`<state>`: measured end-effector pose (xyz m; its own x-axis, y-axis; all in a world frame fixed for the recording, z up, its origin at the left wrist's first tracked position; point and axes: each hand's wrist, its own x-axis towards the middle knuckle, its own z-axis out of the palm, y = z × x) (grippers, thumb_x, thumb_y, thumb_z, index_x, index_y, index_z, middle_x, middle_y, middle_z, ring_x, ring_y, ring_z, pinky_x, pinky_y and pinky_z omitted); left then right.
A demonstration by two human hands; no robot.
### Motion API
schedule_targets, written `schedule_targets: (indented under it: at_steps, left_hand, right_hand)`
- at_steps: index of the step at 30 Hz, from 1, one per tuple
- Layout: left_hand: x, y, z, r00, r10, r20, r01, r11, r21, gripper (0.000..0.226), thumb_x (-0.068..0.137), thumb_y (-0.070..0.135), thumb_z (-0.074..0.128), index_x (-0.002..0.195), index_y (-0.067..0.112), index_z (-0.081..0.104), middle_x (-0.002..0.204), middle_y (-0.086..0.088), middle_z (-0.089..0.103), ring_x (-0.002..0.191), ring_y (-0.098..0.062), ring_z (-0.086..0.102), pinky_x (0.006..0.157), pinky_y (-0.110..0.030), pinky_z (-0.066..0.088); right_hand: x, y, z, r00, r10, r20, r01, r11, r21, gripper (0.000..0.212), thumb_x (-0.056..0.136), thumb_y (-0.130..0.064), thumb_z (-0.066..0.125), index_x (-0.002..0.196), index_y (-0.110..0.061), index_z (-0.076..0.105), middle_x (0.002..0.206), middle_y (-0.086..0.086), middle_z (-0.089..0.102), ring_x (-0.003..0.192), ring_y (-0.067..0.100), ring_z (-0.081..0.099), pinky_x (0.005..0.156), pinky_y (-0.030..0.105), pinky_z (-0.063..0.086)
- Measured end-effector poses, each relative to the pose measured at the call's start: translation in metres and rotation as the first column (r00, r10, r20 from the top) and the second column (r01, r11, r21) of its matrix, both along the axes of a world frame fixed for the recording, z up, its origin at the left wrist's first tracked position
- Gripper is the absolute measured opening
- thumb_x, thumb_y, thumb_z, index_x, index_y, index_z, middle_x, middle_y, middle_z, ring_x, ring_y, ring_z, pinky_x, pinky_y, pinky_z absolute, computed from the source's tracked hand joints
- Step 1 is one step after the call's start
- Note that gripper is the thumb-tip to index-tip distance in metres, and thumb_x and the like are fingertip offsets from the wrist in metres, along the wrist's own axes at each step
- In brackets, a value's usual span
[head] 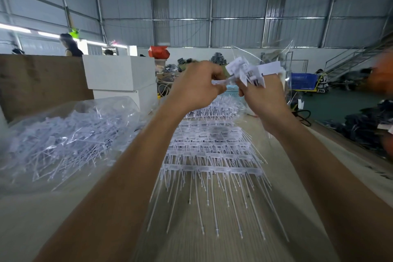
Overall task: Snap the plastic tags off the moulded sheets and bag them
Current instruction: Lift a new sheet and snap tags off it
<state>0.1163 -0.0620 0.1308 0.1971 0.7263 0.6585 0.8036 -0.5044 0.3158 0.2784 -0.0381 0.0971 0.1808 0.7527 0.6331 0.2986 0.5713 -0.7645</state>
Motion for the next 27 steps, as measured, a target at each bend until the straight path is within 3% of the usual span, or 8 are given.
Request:
schedule_targets:
  at_steps: [3, 5, 10, 14, 16, 19, 22, 27]
  left_hand:
    - [-0.003, -0.001, 0.001, 0.995, -0.086, 0.056, 0.088, 0.996, -0.029, 0.008, 0.089, 0.021, 0.076, 0.082, 0.018, 0.072, 0.084, 0.006, 0.069, 0.086, -0.018, 0.066, 0.086, -0.040, 0.054]
    - [-0.006, 0.000, 0.001, 0.986, -0.124, 0.109, 0.129, 0.991, -0.045, 0.010, 0.088, 0.019, 0.076, 0.088, 0.009, 0.075, 0.085, 0.001, 0.071, 0.083, -0.015, 0.066, 0.079, -0.033, 0.053]
    - [-0.010, 0.002, -0.003, 0.964, -0.164, 0.210, 0.198, 0.969, -0.149, 0.014, 0.089, 0.016, 0.075, 0.088, 0.002, 0.074, 0.073, 0.001, 0.065, 0.048, 0.003, 0.048, 0.052, -0.015, 0.039]
    - [-0.011, -0.001, -0.001, 0.946, -0.151, 0.286, 0.234, 0.930, -0.283, 0.013, 0.088, 0.013, 0.075, 0.091, 0.001, 0.076, 0.057, 0.007, 0.060, 0.045, -0.004, 0.045, 0.048, -0.018, 0.038]
    - [-0.013, -0.007, 0.003, 0.928, -0.195, 0.317, 0.321, 0.850, -0.418, 0.006, 0.088, 0.011, 0.075, 0.093, 0.009, 0.078, 0.058, 0.006, 0.061, 0.048, -0.005, 0.048, 0.050, -0.020, 0.040]
    - [-0.014, -0.011, 0.005, 0.933, -0.200, 0.300, 0.313, 0.862, -0.398, 0.008, 0.092, 0.011, 0.071, 0.096, 0.011, 0.078, 0.066, 0.000, 0.063, 0.050, -0.006, 0.051, 0.051, -0.023, 0.044]
    - [-0.012, -0.006, 0.002, 0.942, -0.182, 0.282, 0.282, 0.884, -0.373, 0.021, 0.098, 0.004, 0.060, 0.114, 0.009, 0.072, 0.080, -0.003, 0.066, 0.060, -0.005, 0.057, 0.057, -0.020, 0.051]
    - [-0.010, -0.002, -0.006, 0.925, -0.215, 0.314, 0.335, 0.852, -0.403, 0.026, 0.098, -0.002, 0.057, 0.121, 0.005, 0.068, 0.092, -0.016, 0.074, 0.071, -0.013, 0.067, 0.063, -0.022, 0.057]
  right_hand:
    - [0.000, 0.004, -0.003, 0.994, -0.076, 0.073, 0.073, 0.997, 0.035, 0.024, 0.087, -0.039, 0.068, 0.069, -0.026, 0.060, 0.064, -0.007, 0.059, 0.061, 0.018, 0.051, 0.057, 0.031, 0.038]
    - [-0.001, 0.007, -0.006, 0.987, -0.111, 0.118, 0.106, 0.993, 0.048, 0.026, 0.089, -0.040, 0.069, 0.071, -0.027, 0.057, 0.067, -0.003, 0.056, 0.062, 0.022, 0.048, 0.058, 0.032, 0.036]
    - [-0.005, 0.006, -0.013, 0.975, -0.152, 0.161, 0.134, 0.984, 0.118, 0.020, 0.092, -0.037, 0.070, 0.082, -0.024, 0.059, 0.078, 0.008, 0.062, 0.065, 0.026, 0.052, 0.057, 0.030, 0.037]
    - [-0.007, 0.010, -0.018, 0.941, -0.262, 0.214, 0.235, 0.961, 0.146, 0.016, 0.095, -0.032, 0.066, 0.088, -0.018, 0.066, 0.079, 0.008, 0.064, 0.067, 0.026, 0.059, 0.059, 0.035, 0.047]
    - [0.005, 0.016, -0.024, 0.956, -0.275, 0.105, 0.266, 0.960, 0.089, 0.019, 0.096, -0.025, 0.066, 0.078, -0.022, 0.061, 0.070, 0.000, 0.061, 0.059, 0.017, 0.057, 0.056, 0.032, 0.049]
    - [0.033, 0.022, -0.034, 0.983, -0.136, -0.126, 0.123, 0.987, -0.108, 0.025, 0.100, -0.026, 0.062, 0.075, -0.025, 0.058, 0.069, -0.005, 0.057, 0.057, 0.008, 0.048, 0.049, 0.022, 0.040]
    - [0.037, 0.025, -0.039, 0.986, -0.008, -0.165, -0.034, 0.968, -0.250, 0.036, 0.103, -0.032, 0.056, 0.070, -0.018, 0.059, 0.055, -0.004, 0.055, 0.051, 0.010, 0.045, 0.050, 0.026, 0.034]
    - [0.018, 0.018, -0.032, 0.949, 0.216, -0.229, -0.273, 0.928, -0.253, 0.038, 0.101, -0.045, 0.054, 0.078, -0.016, 0.062, 0.068, -0.003, 0.069, 0.062, 0.011, 0.063, 0.058, 0.028, 0.056]
